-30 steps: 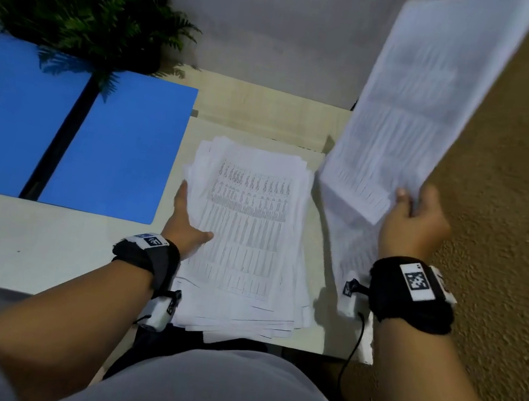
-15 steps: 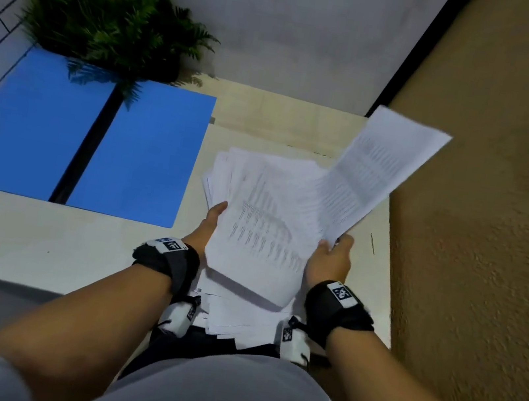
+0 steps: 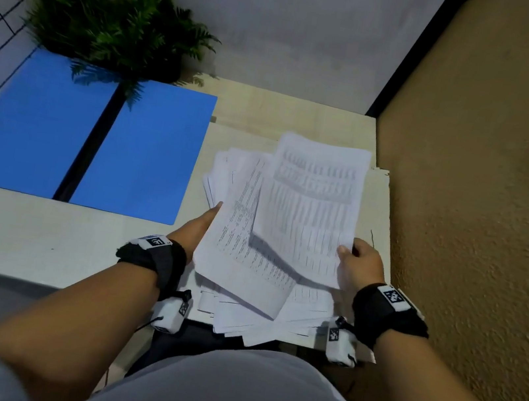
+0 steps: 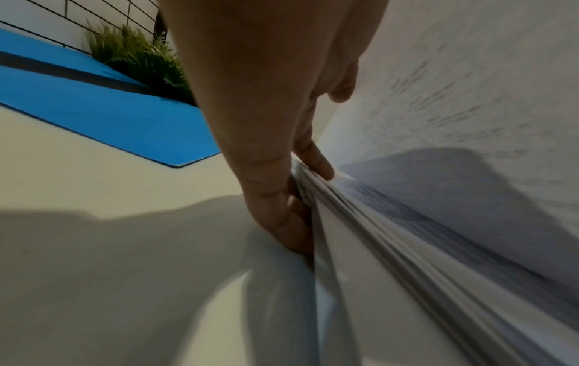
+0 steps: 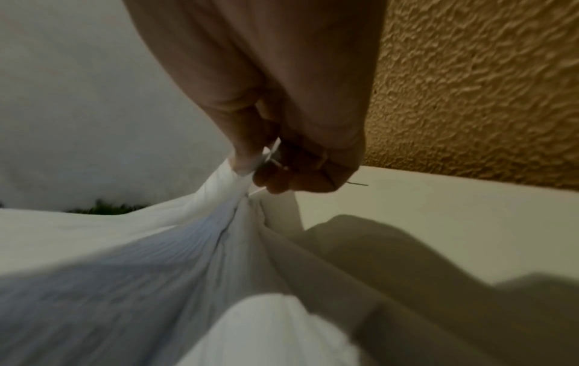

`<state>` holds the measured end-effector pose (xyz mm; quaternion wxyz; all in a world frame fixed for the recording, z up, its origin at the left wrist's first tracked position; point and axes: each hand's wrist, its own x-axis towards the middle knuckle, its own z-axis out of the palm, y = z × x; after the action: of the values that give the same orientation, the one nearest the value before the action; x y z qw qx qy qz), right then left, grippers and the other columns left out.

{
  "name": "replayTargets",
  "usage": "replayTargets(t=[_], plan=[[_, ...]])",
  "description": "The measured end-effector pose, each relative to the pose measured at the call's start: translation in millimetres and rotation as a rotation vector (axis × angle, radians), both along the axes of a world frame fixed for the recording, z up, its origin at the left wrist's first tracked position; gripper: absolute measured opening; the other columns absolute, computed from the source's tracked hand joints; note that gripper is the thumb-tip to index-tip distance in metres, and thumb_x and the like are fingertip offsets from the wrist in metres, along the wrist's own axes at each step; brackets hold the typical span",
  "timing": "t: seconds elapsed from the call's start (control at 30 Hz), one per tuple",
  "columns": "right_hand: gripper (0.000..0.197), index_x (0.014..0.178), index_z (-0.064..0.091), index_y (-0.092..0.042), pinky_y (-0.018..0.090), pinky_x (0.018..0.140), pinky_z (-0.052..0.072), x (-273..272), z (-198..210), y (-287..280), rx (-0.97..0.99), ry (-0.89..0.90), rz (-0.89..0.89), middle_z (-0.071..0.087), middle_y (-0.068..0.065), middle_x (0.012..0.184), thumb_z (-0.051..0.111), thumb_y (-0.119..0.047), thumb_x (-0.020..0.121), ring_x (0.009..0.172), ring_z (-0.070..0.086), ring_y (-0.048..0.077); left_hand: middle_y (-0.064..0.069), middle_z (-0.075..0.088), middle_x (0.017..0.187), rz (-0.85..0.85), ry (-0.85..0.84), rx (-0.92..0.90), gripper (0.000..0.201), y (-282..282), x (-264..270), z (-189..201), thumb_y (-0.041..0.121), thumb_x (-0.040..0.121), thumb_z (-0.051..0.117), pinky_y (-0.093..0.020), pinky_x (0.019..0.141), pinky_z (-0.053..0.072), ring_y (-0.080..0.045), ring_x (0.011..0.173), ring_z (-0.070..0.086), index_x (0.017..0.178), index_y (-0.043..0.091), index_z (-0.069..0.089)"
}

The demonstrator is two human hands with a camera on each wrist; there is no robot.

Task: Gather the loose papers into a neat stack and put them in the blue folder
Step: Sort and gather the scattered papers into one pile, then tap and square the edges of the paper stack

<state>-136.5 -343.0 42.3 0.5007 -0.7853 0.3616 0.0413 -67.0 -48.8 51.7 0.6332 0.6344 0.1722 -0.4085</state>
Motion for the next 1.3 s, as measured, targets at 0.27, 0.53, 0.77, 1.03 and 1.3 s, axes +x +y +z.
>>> replayTargets(t=[0.27,0.53,0.77,1.03,1.3], plan=[[0.022,0.080,0.058,-0.010,0.024,0.069,0.042,-12,-11,22,-0.087,0.162,0.283,0.059,0.005,0.087,0.064,-0.030,0.087,0.083,0.059,0.022,0.005,0.058,0.137,0.014,-0.030,0.058,0.073,2,-7,-2,0.066,0.079,0.063,-0.047,0.114,0.035,-0.016,0.127,0.055,0.138,0.024,0.054],[0.118,0.151,0.015,-0.010,0.037,0.113,0.031,11,-16,43,0.446,0.191,0.107,0.028,0.002,0.156,0.076,-0.059,0.062,0.138,0.041,0.021,-0.006,0.047,0.146,-0.160,-0.118,0.377,0.069,-16,-11,-18,0.049,0.096,0.052,-0.028,0.102,0.031,-0.027,0.138,0.043,0.148,0.005,0.037],[0.055,0.133,0.042,-0.008,0.036,0.096,0.048,18,4,29,0.479,0.175,0.198,0.055,0.004,0.133,0.069,-0.005,0.085,0.111,0.059,0.023,-0.013,0.048,0.149,0.058,-0.082,0.415,0.054,-29,-9,-29,0.036,0.102,0.041,-0.028,0.100,0.034,-0.031,0.133,0.048,0.144,0.002,0.042],[0.081,0.131,0.039,-0.008,0.038,0.092,0.048,18,-4,11,-0.335,0.375,0.459,0.051,0.016,0.128,0.085,-0.032,0.068,0.117,0.053,0.034,-0.012,0.048,0.093,0.095,-0.145,0.439,0.037,-36,-15,-44,-0.004,0.076,0.075,-0.027,0.064,0.041,-0.022,0.078,0.050,0.088,0.012,0.044],[0.057,0.148,0.024,-0.007,0.043,0.108,0.034,24,-27,22,-0.149,0.444,0.405,0.025,0.018,0.150,0.042,-0.034,0.101,0.134,0.038,0.039,-0.030,0.054,0.136,0.269,-0.102,0.264,0.066,-54,-7,-38,0.035,0.077,0.078,-0.031,0.096,0.046,-0.046,0.119,0.058,0.132,0.006,0.055]])
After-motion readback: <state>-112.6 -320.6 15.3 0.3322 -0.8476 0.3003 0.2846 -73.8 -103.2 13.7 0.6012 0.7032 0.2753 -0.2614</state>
